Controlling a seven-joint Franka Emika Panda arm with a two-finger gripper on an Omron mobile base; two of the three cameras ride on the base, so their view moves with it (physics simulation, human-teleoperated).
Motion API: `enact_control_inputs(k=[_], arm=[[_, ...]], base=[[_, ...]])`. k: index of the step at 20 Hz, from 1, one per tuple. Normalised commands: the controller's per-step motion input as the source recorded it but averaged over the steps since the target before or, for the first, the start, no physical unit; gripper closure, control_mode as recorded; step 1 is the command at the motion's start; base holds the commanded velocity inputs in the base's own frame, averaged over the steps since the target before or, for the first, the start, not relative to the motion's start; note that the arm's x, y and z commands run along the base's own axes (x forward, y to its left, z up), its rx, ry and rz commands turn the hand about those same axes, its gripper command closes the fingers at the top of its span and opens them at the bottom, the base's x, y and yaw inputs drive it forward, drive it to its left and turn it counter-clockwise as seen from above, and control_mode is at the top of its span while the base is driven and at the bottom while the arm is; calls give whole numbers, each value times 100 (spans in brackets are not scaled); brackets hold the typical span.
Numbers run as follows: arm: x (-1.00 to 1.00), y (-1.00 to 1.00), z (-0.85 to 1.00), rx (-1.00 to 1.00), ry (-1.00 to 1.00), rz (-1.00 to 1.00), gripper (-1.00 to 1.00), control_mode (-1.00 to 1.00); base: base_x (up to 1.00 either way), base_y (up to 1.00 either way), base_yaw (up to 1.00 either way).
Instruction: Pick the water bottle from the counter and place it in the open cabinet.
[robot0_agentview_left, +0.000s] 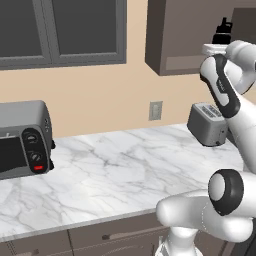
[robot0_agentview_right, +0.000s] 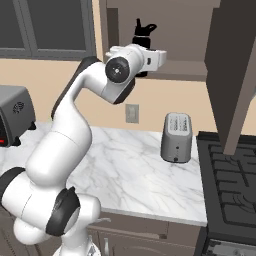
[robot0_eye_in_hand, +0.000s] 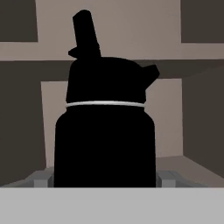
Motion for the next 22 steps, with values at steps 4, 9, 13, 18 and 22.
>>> enact_control_inputs(k=[4, 9, 13, 18, 22], arm=[[22, 0, 0, 0, 0, 0, 100, -100], [22, 0, 0, 0, 0, 0, 100, -100], [20, -6, 0, 0, 0, 1, 100, -100], [18, -11, 0, 0, 0, 1, 100, -100], [16, -11, 0, 0, 0, 0, 100, -100]], base=[[0, 0, 0], [0, 0, 0], [0, 0, 0], [0, 0, 0], [0, 0, 0]])
